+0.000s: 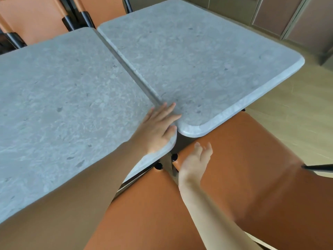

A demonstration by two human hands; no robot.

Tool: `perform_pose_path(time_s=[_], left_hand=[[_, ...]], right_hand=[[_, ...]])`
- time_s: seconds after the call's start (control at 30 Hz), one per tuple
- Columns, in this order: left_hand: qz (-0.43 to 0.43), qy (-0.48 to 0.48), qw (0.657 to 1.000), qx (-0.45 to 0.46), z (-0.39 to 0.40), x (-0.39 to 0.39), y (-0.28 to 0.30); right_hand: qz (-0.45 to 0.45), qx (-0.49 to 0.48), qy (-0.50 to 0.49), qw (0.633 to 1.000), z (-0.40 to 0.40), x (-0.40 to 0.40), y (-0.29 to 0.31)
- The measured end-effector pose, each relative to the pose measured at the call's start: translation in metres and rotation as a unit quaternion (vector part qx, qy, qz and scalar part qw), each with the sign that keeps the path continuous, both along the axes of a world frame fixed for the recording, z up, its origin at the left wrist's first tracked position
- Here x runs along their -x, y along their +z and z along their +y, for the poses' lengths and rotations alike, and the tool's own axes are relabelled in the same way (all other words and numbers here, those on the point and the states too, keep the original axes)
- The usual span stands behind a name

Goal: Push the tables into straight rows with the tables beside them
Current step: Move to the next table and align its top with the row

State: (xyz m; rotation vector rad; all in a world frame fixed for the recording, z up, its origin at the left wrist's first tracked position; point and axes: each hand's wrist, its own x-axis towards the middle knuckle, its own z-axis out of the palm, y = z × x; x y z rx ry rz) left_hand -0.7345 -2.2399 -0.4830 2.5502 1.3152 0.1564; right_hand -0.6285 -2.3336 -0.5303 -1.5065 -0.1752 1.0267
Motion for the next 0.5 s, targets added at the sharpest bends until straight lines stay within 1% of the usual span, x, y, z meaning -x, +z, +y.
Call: perform_pose_path(time_s=[0.07,0.1,0.2,0.33,0.5], left_hand=[[0.026,-0.001,1.0,-0.005,0.012,0.0,0.0],[0.039,0.01,0.999,-0.003,0.017,0.001,0.0],[0.075,0.053,0.996,0.017,0.022,-0.001,0.0],[0.081,0.062,0.995,0.024,0.022,-0.001,-0.001],[0.068,0.063,0.995,0.023,0.024,0.0,-0.002]], right_hand=[[-0.084,-0.038,-0.017,0.996,0.008,-0.003,0.0],[-0.111,-0.056,-0.017,0.992,0.013,-0.003,0.001],[-0.16,-0.088,-0.005,0.983,0.025,-0.003,0.002],[-0.161,-0.111,0.017,0.981,0.031,0.003,0.008],[-0.159,-0.108,-0.009,0.981,0.038,0.014,0.007]])
